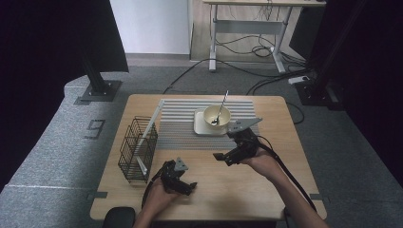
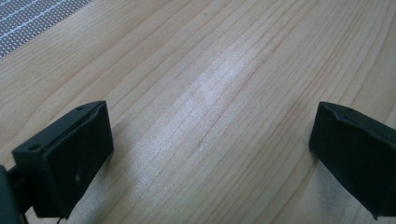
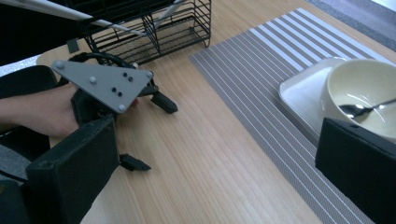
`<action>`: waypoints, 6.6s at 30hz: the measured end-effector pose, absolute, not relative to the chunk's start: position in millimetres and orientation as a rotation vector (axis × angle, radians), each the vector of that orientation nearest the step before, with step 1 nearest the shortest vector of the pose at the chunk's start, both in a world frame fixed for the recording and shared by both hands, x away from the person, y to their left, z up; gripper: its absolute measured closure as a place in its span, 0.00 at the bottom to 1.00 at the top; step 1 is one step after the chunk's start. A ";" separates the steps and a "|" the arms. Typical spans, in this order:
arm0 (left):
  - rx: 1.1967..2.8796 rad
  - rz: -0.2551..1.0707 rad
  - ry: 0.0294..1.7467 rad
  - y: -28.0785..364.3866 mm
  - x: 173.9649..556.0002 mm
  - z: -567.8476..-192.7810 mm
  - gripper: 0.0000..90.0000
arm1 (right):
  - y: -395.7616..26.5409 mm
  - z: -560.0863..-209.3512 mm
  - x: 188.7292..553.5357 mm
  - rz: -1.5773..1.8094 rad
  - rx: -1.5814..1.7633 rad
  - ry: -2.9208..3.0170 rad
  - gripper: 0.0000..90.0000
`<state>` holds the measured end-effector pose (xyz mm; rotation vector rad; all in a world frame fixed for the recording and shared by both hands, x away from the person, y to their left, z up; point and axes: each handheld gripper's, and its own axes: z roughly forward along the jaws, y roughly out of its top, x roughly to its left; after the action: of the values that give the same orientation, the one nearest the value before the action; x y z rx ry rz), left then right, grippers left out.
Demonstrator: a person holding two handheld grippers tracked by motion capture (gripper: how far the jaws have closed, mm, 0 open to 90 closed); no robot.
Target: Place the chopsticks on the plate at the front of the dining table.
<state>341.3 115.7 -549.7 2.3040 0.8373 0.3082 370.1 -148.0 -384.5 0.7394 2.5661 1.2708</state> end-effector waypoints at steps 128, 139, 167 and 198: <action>2.302 0.307 0.839 115.6 341.2 -549.8 0.00 | 28.5 -341.4 332.7 1.442 0.234 2.546 0.93; 2.302 0.308 0.838 115.6 341.3 -549.9 0.00 | 5.3 -323.3 344.3 1.553 0.294 2.519 0.92; 2.302 0.308 0.839 115.6 341.2 -549.9 0.00 | -46.2 -265.7 344.4 1.641 0.318 2.383 0.93; 2.243 0.285 0.742 120.4 339.2 -532.0 0.07 | -99.2 -281.8 345.9 1.518 0.414 2.363 0.92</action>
<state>339.2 120.4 -532.0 2.2428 0.7420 0.2850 345.9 -99.2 -281.8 0.4144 2.3630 1.5183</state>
